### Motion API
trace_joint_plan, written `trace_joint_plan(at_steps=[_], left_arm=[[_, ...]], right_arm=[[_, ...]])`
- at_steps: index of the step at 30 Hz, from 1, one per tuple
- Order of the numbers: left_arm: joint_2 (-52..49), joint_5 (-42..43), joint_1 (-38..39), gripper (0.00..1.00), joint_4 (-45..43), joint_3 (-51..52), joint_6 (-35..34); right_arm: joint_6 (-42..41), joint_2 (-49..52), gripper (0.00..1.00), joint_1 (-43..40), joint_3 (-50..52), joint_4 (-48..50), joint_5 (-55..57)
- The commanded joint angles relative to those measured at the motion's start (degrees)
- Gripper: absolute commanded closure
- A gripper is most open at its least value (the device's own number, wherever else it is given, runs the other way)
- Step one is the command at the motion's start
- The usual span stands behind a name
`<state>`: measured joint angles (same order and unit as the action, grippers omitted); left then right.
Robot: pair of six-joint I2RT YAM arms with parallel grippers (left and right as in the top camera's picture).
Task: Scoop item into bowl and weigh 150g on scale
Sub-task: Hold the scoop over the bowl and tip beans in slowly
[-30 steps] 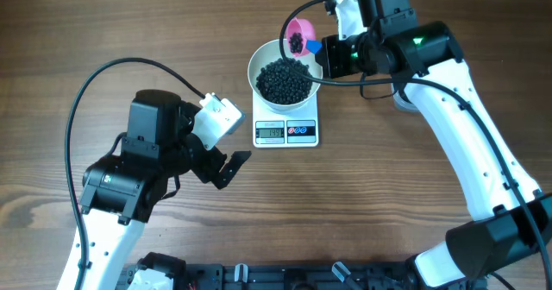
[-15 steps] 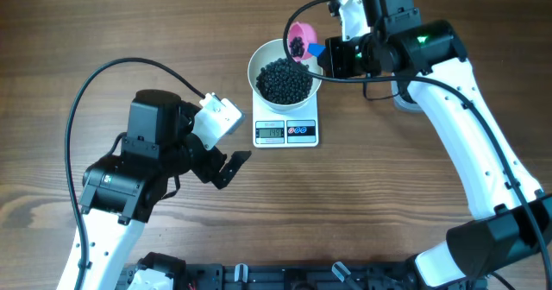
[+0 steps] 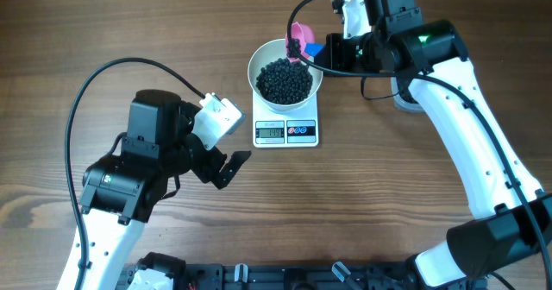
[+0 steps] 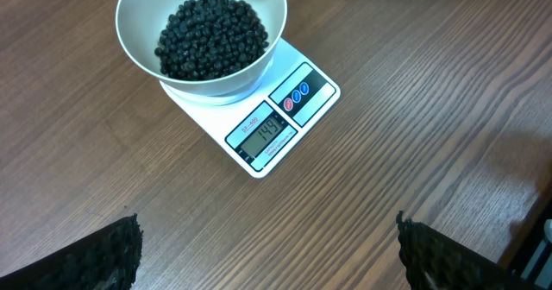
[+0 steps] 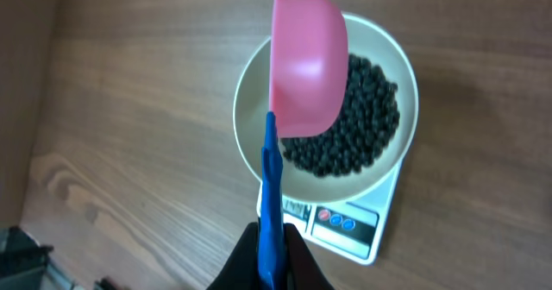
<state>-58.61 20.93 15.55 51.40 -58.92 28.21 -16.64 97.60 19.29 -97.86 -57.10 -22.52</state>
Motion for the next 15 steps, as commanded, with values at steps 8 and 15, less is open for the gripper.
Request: trace_joint_plan(at_steps=[8, 15], left_arm=[[0.09, 0.48, -0.42, 0.00, -0.07, -0.90, -0.33], [0.09, 0.48, -0.39, 0.00, -0.09, -0.90, -0.33]], right_arm=[[-1.57, 1.97, 0.96, -0.09, -0.04, 0.11, -0.07], [-2.73, 2.91, 0.96, -0.09, -0.04, 0.61, 1.09]])
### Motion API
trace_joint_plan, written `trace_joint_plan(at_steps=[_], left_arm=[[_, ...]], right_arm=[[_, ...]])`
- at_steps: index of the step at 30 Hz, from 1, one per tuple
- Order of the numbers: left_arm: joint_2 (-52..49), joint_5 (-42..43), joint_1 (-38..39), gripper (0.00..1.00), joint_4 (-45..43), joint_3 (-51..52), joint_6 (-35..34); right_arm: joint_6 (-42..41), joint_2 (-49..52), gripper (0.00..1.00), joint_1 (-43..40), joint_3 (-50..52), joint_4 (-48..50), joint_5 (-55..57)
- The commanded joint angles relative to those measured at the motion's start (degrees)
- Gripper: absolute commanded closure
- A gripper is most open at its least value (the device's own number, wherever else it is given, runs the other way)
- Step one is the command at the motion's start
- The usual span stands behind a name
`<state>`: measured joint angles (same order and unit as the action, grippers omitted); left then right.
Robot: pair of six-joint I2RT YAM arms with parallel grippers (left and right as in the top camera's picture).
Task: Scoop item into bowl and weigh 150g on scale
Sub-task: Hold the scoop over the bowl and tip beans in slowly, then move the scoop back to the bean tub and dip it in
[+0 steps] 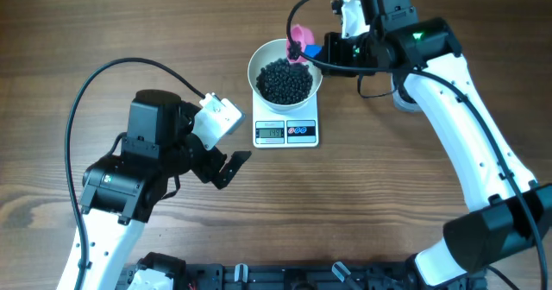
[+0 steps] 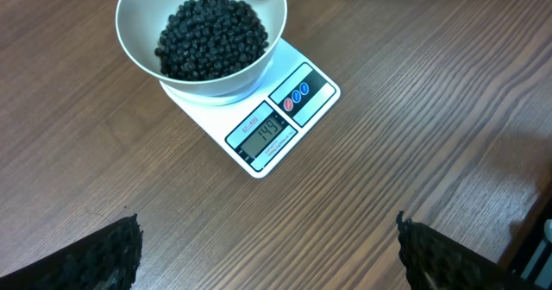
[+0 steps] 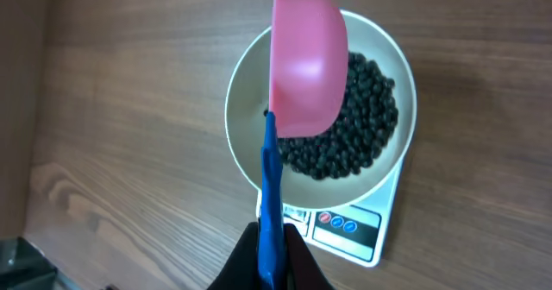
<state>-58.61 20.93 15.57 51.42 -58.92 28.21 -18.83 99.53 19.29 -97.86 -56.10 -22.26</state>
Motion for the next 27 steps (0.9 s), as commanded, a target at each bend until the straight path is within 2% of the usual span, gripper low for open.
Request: trace_joint_plan(at_steps=[1, 2, 4, 5, 6, 7, 8, 9, 10, 11, 12, 13, 14, 15, 16, 18, 23, 27], left_arm=[[0.09, 0.48, -0.42, 0.00, -0.11, -0.90, -0.33], [0.09, 0.48, -0.44, 0.00, -0.11, -0.90, -0.33], [0.09, 0.48, -0.42, 0.00, -0.11, -0.90, -0.33], [0.09, 0.48, -0.42, 0.00, -0.11, -0.90, -0.33], [0.09, 0.48, -0.42, 0.00, -0.09, -0.90, -0.33], [0.09, 0.48, -0.42, 0.00, -0.09, -0.90, -0.33], [0.09, 0.48, -0.44, 0.00, -0.09, -0.90, -0.33], [0.09, 0.48, -0.42, 0.00, -0.11, -0.90, -0.33], [0.09, 0.48, -0.42, 0.00, -0.09, -0.90, -0.33], [0.09, 0.48, -0.42, 0.00, -0.11, -0.90, -0.33], [0.09, 0.48, -0.42, 0.00, -0.09, -0.90, -0.33], [0.09, 0.48, -0.44, 0.00, -0.09, -0.90, -0.33], [0.09, 0.48, -0.42, 0.00, -0.09, -0.90, -0.33], [0.09, 0.48, -0.44, 0.00, -0.11, -0.90, -0.33], [0.09, 0.48, -0.42, 0.00, -0.09, -0.90, -0.33], [0.09, 0.48, -0.44, 0.00, -0.11, -0.90, -0.33], [0.09, 0.48, -0.42, 0.00, -0.11, -0.90, -0.33], [0.09, 0.48, -0.44, 0.00, -0.11, -0.90, -0.33]], right_arm=[[-2.80, 1.49, 0.95, -0.07, -0.04, 1.07, -0.46], [1.86, 1.51, 0.96, -0.02, -0.04, -0.13, -1.55], [-1.57, 1.79, 0.95, 0.00, -0.04, -0.15, -1.40], [2.36, 1.57, 0.95, -0.20, -0.07, -2.03, -0.02], [-2.84, 1.44, 0.96, -0.37, -0.04, -0.81, 1.62], [-2.08, 1.66, 0.96, -0.35, -0.04, 0.63, -0.50], [2.47, 1.49, 0.95, -0.35, -0.07, -0.74, 0.31], [-2.54, 1.38, 0.96, -0.42, -0.04, -0.46, 2.69], [-2.69, 1.68, 0.96, -0.37, -0.04, 0.85, 0.79], [3.61, 1.55, 0.96, -0.42, -0.17, -1.68, 1.81], [-3.52, 1.40, 0.96, -0.57, -0.09, -1.44, 4.57], [-1.33, 1.97, 0.96, -0.26, 0.00, 1.16, -0.79], [3.72, 1.92, 0.96, -0.20, 0.00, -0.74, 0.55], [-1.53, 1.86, 0.95, -0.31, 0.00, -0.90, 3.39], [-3.72, 1.95, 0.96, -0.46, 0.00, 0.52, 2.54], [-0.76, 1.97, 0.96, -0.46, 0.00, 1.11, -0.13], [-0.90, 1.97, 0.96, -1.33, 0.00, 3.02, -9.11], [-3.89, 1.95, 0.96, -2.89, 0.00, 6.64, -17.59]])
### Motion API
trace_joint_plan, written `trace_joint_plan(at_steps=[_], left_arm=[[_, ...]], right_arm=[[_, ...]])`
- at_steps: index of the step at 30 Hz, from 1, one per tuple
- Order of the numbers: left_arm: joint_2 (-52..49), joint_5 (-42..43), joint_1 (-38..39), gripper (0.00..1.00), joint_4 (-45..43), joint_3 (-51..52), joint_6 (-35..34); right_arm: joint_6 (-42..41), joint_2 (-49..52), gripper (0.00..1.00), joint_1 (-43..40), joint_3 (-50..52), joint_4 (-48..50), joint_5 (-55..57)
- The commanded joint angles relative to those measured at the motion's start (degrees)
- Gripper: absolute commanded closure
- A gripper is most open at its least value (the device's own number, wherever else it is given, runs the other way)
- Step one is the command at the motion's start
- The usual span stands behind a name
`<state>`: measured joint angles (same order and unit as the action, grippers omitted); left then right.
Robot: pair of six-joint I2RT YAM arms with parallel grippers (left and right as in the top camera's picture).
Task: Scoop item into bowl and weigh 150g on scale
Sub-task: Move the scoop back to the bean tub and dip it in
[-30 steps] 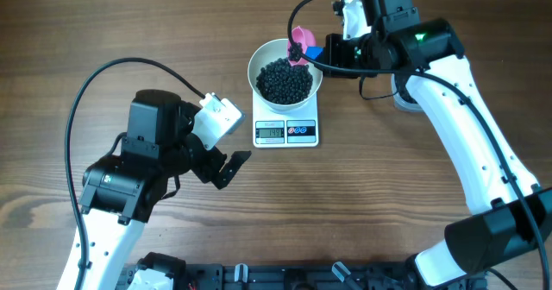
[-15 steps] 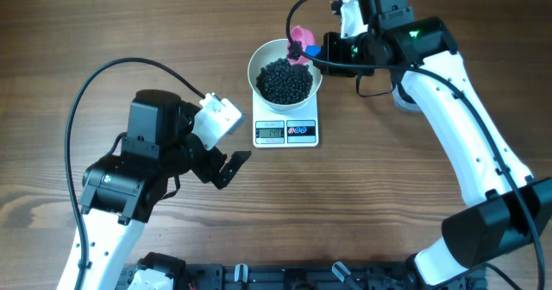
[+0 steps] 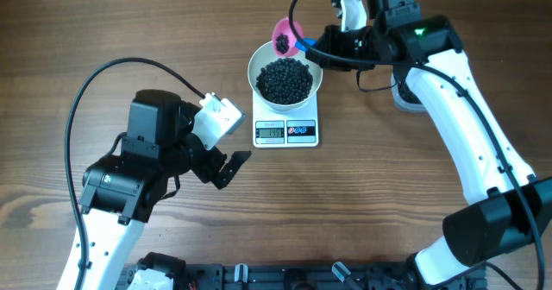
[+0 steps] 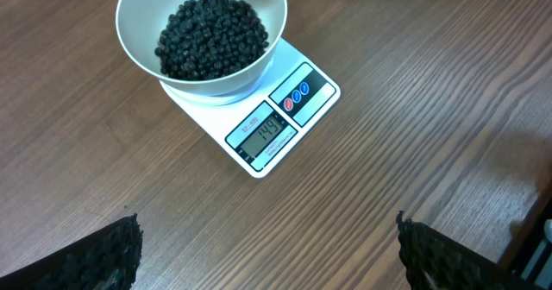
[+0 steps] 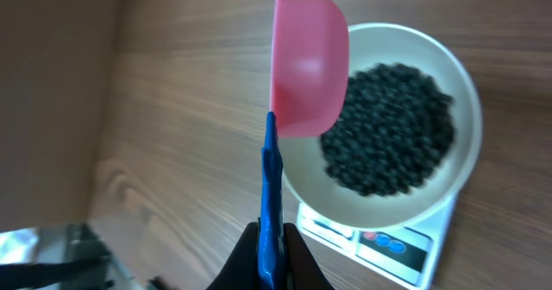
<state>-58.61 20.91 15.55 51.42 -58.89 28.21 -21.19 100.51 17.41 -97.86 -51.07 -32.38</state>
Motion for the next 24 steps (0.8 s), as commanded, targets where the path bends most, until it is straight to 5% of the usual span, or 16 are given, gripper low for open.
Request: trace_joint_plan(at_steps=[1, 24], left_arm=[[0.09, 0.50, -0.39, 0.00, -0.09, -0.92, -0.33], [0.09, 0.50, -0.39, 0.00, -0.09, -0.92, -0.33]], right_arm=[[-2.05, 0.96, 0.95, -1.53, 0.00, 3.48, -9.31], [-1.16, -0.50, 0.96, -27.98, 0.00, 4.44, -17.86]])
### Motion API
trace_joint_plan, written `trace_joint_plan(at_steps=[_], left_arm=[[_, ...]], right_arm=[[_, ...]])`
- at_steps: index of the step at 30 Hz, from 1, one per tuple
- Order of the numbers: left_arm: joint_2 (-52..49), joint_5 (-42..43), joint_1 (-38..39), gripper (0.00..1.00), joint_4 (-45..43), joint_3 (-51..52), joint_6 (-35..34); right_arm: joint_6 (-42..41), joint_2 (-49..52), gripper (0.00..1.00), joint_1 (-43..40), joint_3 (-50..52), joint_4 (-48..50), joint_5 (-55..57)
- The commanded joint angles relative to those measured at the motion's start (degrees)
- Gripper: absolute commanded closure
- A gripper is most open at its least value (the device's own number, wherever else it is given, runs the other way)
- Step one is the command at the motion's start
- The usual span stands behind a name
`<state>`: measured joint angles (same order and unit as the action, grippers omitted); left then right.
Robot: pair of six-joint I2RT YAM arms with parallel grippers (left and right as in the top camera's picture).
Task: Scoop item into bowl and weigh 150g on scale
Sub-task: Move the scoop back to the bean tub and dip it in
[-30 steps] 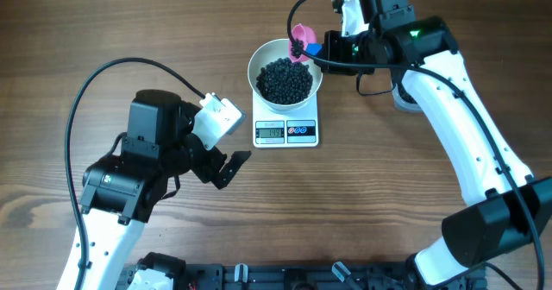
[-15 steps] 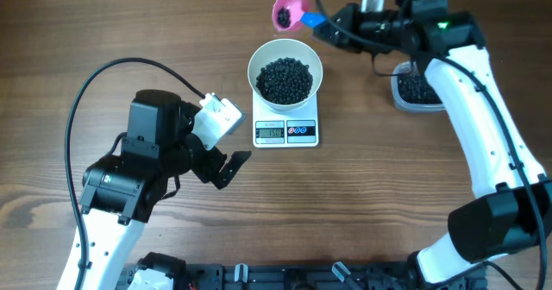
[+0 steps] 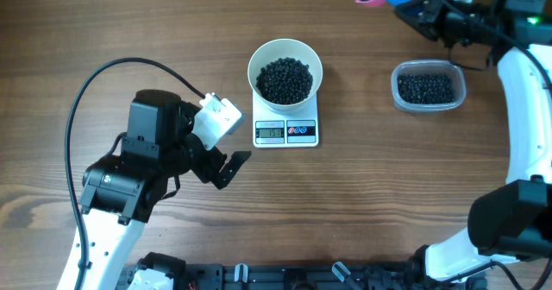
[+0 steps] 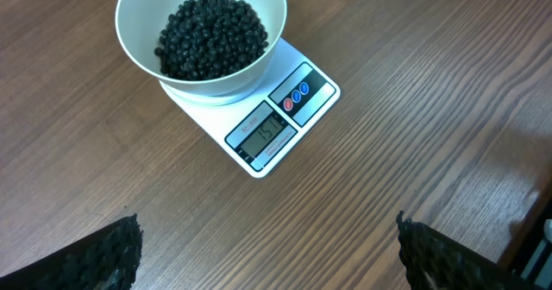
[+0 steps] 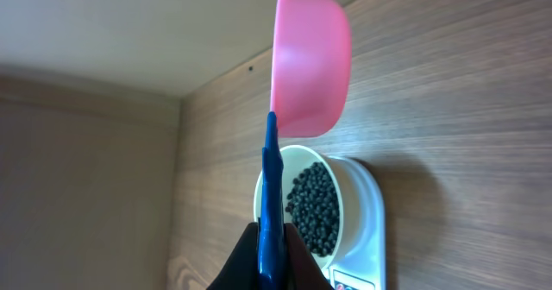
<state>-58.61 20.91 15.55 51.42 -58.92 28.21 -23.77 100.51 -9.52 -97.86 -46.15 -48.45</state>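
A white bowl [image 3: 285,72] heaped with black beans sits on the white scale [image 3: 286,132]. In the left wrist view the scale's display [image 4: 267,133] reads 151. My right gripper [image 3: 412,5] is shut on the blue handle of the pink scoop, held high at the table's far edge, right of the bowl. In the right wrist view the scoop [image 5: 310,61] shows its underside above the gripper [image 5: 272,238], with the bowl [image 5: 315,208] far below. My left gripper [image 3: 222,169] stands open in front of the scale, its fingers [image 4: 112,247] wide apart over bare wood.
A clear tub [image 3: 428,87] of black beans stands right of the scale, below the right arm. A black cable [image 3: 95,91] loops over the table behind the left arm. The base rail [image 3: 259,277] runs along the near edge.
The right gripper with the scoop has gone from over the bowl's far rim to the far right of the table, behind the tub. The scale's reading changed from 149 to 151.
The scoop was held tilted over the bowl's right rim with the scale at 149, and stayed so. Then it was over the bowl's far rim with some beans in it. Now it is away at the back and the scale reads 151. The left arm never moved.
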Motion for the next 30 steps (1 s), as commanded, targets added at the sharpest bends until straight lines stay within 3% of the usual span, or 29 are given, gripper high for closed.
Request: trace_joint_plan(at_steps=[1, 5, 14, 20, 23, 27, 30], left_arm=[[0.09, 0.50, -0.39, 0.00, -0.09, -0.90, -0.33], [0.09, 0.50, -0.42, 0.00, -0.11, -0.90, -0.33], [0.09, 0.50, -0.42, 0.00, -0.09, -0.90, -0.33], [0.09, 0.50, -0.42, 0.00, -0.11, -0.90, -0.33], [0.09, 0.50, -0.39, 0.00, -0.11, -0.90, -0.33], [0.09, 0.50, -0.39, 0.00, -0.09, -0.90, -0.33], [0.09, 0.50, -0.42, 0.00, -0.09, -0.90, -0.33]], right_arm=[[2.01, -0.76, 0.95, -1.64, 0.00, -1.49, -1.73], [5.79, -1.75, 0.96, -3.37, 0.00, -10.32, 4.07], [12.70, -1.77, 0.96, -9.11, 0.00, -20.50, 9.25], [13.14, -1.75, 0.95, -11.28, 0.00, -29.24, 23.87], [11.39, -1.75, 0.95, -9.42, 0.00, -29.38, 31.65], [4.52, -1.75, 0.95, -1.62, 0.00, -31.63, 49.09], [2.75, -1.75, 0.95, 4.28, 0.00, -31.04, 56.15]])
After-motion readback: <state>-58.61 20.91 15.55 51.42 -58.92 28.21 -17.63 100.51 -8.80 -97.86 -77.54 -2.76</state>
